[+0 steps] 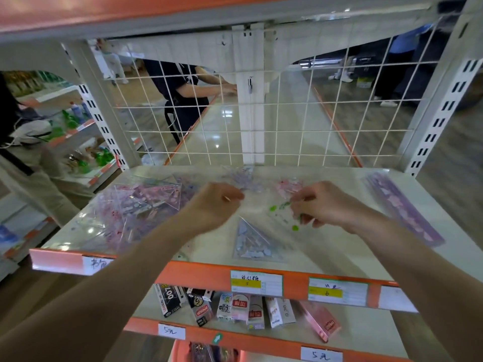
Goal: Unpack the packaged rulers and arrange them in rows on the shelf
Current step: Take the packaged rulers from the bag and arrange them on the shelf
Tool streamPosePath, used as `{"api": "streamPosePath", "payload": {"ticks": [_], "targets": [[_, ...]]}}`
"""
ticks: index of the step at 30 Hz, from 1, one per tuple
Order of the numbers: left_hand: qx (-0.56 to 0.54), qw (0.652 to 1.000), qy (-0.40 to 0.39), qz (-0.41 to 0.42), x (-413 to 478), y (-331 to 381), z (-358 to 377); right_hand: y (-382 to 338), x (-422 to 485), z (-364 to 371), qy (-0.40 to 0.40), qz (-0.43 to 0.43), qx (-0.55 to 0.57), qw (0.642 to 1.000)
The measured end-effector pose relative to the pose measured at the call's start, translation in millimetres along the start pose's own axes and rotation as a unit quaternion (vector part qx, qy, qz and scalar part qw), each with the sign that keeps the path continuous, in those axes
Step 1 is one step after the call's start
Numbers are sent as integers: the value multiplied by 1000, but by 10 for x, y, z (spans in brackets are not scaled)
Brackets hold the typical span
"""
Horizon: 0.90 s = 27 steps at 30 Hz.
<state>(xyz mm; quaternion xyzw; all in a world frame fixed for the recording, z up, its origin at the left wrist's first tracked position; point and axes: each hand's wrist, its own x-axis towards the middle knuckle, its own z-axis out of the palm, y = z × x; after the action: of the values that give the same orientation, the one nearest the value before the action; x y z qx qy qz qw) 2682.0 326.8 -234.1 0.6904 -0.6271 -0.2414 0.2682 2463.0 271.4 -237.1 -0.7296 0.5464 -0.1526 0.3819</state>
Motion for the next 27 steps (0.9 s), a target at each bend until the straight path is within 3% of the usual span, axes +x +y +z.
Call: {"api": "streamPosePath", "payload": {"ticks": [2,4,8,11,14,16,18,21,23,27], "targets": [[94,986,-117,67,-156,8,152,-32,1,71,10,-25,-142,989],[193,959,-172,113,-259,-18,239,-89,-11,65,36,-60,-210,975],[239,950,-159,126,-334,-161,139,-115,-41,259,-46,-98,-282,953],[206,957,-153,134,-406,-210,28,-172,-27,460,-36,-124,-324,937],[141,979,-123,77,-459,-297,-149,-347,25,499,-29,-129,-328,935],[111,991,-63,32,-486,-404,-391,-546,75,526,-15,-152,-317,936],[100,995,9,-8,-492,-599,-662,-814,133,633,-17,-174,-276,945],[74,984,91,-131,-498,-985,-1033,-1158,392,938,-20,-207,-231,951],[117,971,94,-185,-521,-1215,-1227,-1338,650,1174,-16,-215,-224,950],[155,952,28,-262,-627,-1335,-1276,-1599,1055,1565,-31,-205,-264,942]]}}
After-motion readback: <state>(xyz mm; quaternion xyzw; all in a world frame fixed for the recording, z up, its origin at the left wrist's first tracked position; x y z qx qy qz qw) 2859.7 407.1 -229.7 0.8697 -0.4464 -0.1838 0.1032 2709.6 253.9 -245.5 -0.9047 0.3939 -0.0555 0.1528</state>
